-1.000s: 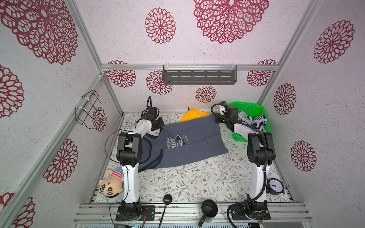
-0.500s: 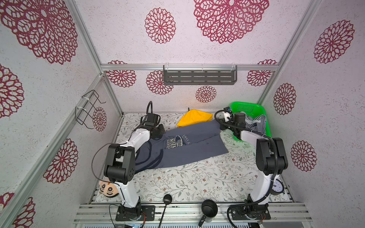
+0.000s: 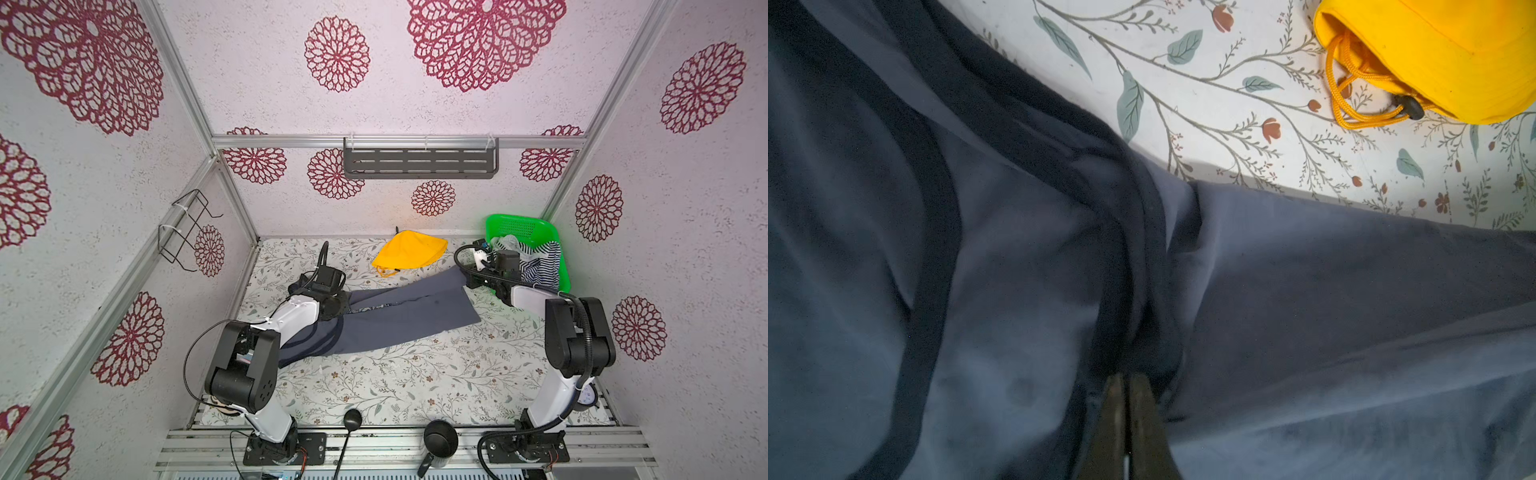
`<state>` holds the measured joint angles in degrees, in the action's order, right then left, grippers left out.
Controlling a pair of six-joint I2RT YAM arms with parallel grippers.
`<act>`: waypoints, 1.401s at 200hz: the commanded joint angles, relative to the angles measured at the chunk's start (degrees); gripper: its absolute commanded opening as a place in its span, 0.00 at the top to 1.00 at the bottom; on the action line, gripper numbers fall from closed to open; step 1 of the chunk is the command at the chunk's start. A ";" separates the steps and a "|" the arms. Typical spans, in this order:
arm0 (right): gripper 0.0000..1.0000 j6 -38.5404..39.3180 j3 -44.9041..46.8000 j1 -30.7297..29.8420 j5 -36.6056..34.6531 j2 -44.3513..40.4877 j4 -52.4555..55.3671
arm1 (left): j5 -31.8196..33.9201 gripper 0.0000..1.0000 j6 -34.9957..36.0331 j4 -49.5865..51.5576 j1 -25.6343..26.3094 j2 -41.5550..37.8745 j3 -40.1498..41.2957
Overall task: Fold and stack tank tops
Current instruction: Fold the tank top at the center of the table, then smooth out the tank top at the center of the table.
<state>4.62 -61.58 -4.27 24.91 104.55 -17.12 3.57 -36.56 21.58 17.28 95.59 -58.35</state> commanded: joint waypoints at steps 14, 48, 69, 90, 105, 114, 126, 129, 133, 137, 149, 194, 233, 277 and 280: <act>0.74 -2.22 3.51 2.16 2.79 -9.59 3.51 | 2.45 0.85 -2.21 -0.27 1.50 -2.98 2.20; 0.56 -3.39 -1.18 2.05 -3.09 -12.08 18.53 | 3.24 0.31 -3.10 2.74 1.59 -7.50 1.85; 0.61 -6.11 -5.17 -0.83 -11.14 -11.56 25.31 | 2.69 0.30 -5.86 1.96 2.92 -8.08 0.47; 0.66 -9.14 -7.72 -7.88 -17.07 -8.85 27.80 | 1.58 0.35 -8.91 -0.31 4.90 -4.86 -2.26; 0.69 -14.47 -9.24 -11.16 -20.09 -5.24 28.52 | 1.50 0.39 -10.93 -2.23 6.41 -0.76 -4.93; 0.70 -18.80 -9.47 -11.53 -19.07 -3.04 27.94 | 1.73 0.42 -11.95 -3.25 7.24 1.66 -6.44; 0.69 -22.50 -8.96 -11.87 -17.22 -0.95 25.75 | 2.54 0.46 -13.34 -4.81 8.09 4.31 -7.51; 0.69 -23.03 -8.77 -12.00 -17.28 -0.56 25.20 | 2.96 0.47 -13.55 -5.14 8.26 4.86 -7.56; 0.69 -23.53 -8.69 -12.13 -17.50 0.00 24.78 | 3.10 0.48 -14.09 -5.63 8.30 5.61 -7.57; 0.69 -23.96 -8.69 -12.16 -17.87 0.56 24.54 | 3.11 0.49 -14.65 -6.12 8.32 6.12 -7.42; 0.68 -23.98 -9.43 -11.90 -19.25 2.39 25.13 | 3.91 0.50 -15.90 -7.65 8.24 7.42 -6.48; 0.64 -22.00 -11.32 -7.36 -23.94 7.33 30.54 | 6.20 0.51 -19.00 -8.96 6.70 7.47 0.90; 0.63 -19.55 -8.13 -5.71 -28.47 0.76 30.60 | 7.53 0.51 -19.75 -8.53 5.16 4.00 5.40; 0.61 -16.77 -7.83 -9.21 -27.40 -2.92 24.38 | 8.82 0.50 -18.07 -5.88 6.69 2.21 0.89; 0.61 -16.78 -8.17 -9.27 -27.01 -2.56 24.00 | 8.82 0.50 -17.96 -5.81 6.82 2.23 0.46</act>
<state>-14.52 -68.36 -11.22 -1.83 104.38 11.18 9.76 -54.85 13.65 23.33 100.27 -54.57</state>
